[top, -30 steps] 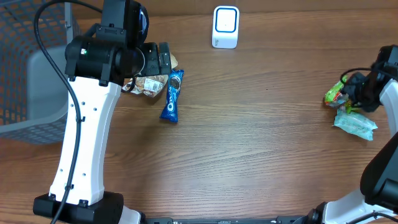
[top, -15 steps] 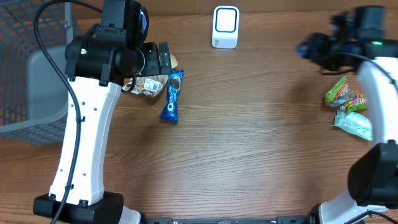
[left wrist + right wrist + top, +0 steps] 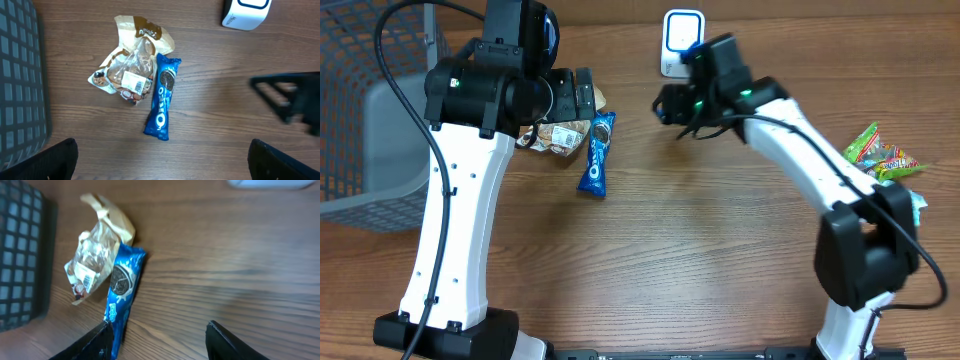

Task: Scan the item barcode
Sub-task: 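Move the right gripper back toward the blue Oreo pack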

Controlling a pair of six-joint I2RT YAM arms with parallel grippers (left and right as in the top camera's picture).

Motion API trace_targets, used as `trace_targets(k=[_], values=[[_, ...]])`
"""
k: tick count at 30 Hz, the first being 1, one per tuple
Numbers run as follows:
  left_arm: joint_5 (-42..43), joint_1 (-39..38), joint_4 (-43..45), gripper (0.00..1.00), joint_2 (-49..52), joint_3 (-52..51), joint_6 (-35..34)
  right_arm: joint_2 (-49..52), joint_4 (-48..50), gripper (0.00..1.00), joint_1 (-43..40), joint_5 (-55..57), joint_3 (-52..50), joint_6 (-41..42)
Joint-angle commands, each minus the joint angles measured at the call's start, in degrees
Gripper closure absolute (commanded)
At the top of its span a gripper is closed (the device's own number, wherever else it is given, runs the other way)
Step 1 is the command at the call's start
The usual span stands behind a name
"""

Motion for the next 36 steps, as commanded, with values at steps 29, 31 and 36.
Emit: trace_targets(k=[29, 31, 36], values=[[-0.8, 10.4, -4.9, 0.03, 2.1, -2.1, -3.3, 12.7, 15.2, 0.40, 11.0, 4.3, 0.7, 7.2], [-0.8, 11.4, -4.3, 0.06, 2.9, -3.8, -3.0, 13.3, 15.3, 0.40, 11.0, 4.0, 0.7, 7.4], [-0.8, 11.7, 0.9, 0.11, 4.5, -10.1, -1.7, 14.0, 15.3, 0.43, 11.7, 3.9, 0.7, 7.5]])
